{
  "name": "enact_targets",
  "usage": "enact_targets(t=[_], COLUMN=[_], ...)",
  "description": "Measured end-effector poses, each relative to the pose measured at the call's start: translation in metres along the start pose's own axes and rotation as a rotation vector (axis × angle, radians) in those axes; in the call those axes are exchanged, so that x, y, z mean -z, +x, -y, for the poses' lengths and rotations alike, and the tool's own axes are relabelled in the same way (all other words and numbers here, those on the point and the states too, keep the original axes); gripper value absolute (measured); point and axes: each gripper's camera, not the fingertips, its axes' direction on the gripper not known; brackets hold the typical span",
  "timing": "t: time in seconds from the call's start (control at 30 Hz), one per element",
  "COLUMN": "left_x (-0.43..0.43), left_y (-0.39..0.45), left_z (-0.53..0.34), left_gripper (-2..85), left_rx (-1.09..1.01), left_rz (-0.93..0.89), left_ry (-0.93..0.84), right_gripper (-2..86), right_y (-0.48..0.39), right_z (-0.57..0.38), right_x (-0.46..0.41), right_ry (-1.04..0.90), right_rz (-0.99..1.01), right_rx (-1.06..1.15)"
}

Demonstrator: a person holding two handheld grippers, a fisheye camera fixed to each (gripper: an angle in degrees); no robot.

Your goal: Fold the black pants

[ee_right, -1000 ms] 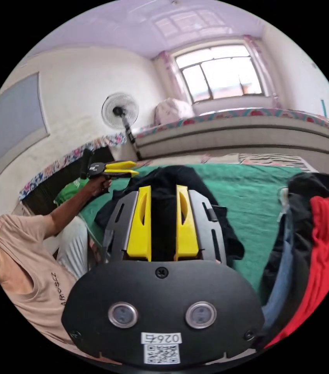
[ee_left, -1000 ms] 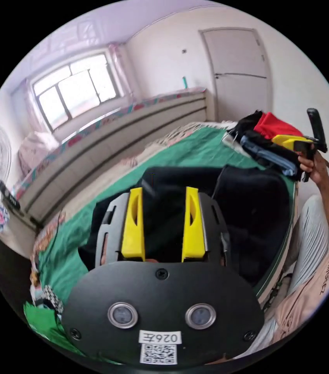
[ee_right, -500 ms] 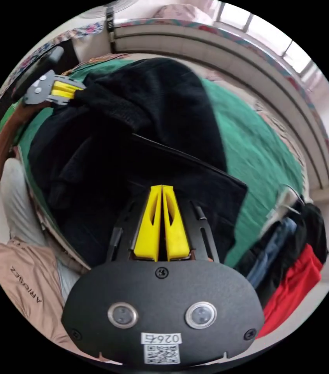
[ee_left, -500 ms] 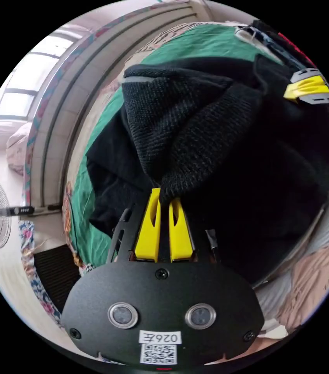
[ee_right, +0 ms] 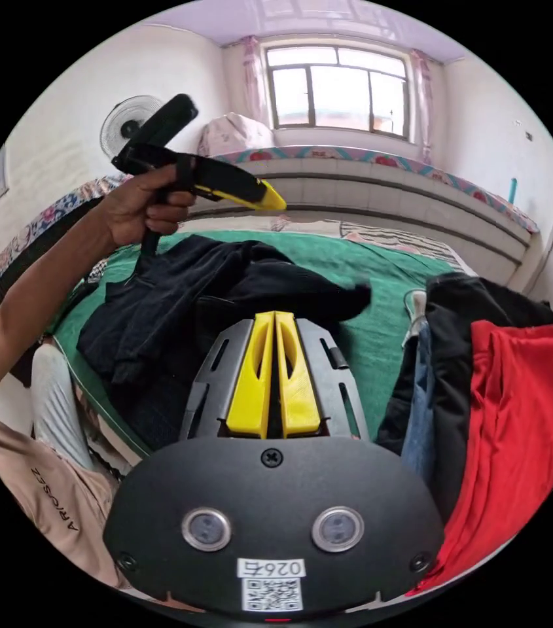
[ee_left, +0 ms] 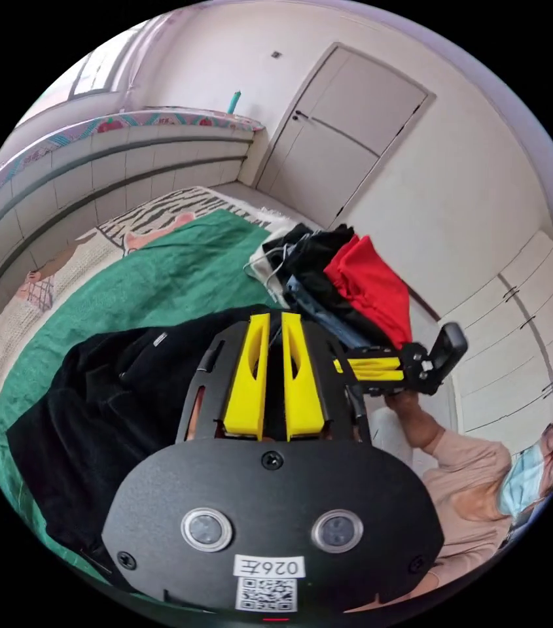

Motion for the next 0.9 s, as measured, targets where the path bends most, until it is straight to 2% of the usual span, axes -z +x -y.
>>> enact_targets(t=[0.1,0.2,0.27,0.43,0.53,0.6,0.67,0.73,0.8,0.87,0.9], left_x=[-0.005,-0.001,-0.006,-0.032,-0.059,-0.075,-0.096,-0.101,-0.100,-0.088,-0.082], left_y=[-0.008,-0.005,0.007,0.035,0.024,0.007,-0.015,-0.022,-0.028,-0.040,-0.045], left_z=[-0.056,-0.137,-0.208,-0.306,-0.326,-0.328,-0.325,-0.321,-0.316,-0.306,-0.301], left_gripper=[3.8,7.9,12.3,19.1,20.3,19.9,14.6,8.8,7.6,7.1,7.1], left_rx=[-0.036,-0.109,-0.156,-0.245,-0.275,-0.256,-0.230,-0.284,-0.334,-0.396,-0.399], left_rz=[0.086,0.155,0.215,0.367,0.386,0.340,0.278,0.268,0.246,0.206,0.199], left_ry=[-0.017,-0.064,-0.141,-0.248,-0.292,-0.308,-0.371,-0.409,-0.425,-0.412,-0.395], right_gripper=[-0.8,-0.5,0.7,5.6,5.7,0.8,-0.5,-0.9,-1.0,-1.0,-1.0], right_y=[-0.026,-0.044,-0.058,-0.086,-0.118,-0.142,-0.168,-0.183,-0.197,-0.207,-0.208], right_z=[0.009,0.017,0.025,0.032,0.027,0.024,0.033,0.041,0.048,0.069,0.077], right_x=[-0.018,-0.041,-0.063,-0.113,-0.151,-0.166,-0.159,-0.140,-0.119,-0.095,-0.093], right_ry=[-0.044,-0.104,-0.182,-0.317,-0.447,-0.517,-0.544,-0.533,-0.531,-0.464,-0.448], right_rz=[0.015,0.106,0.271,0.671,0.722,0.664,0.504,0.439,0.486,0.701,0.738], right_rx=[0.100,0.164,0.200,0.149,0.141,0.175,0.305,0.402,0.495,0.538,0.539])
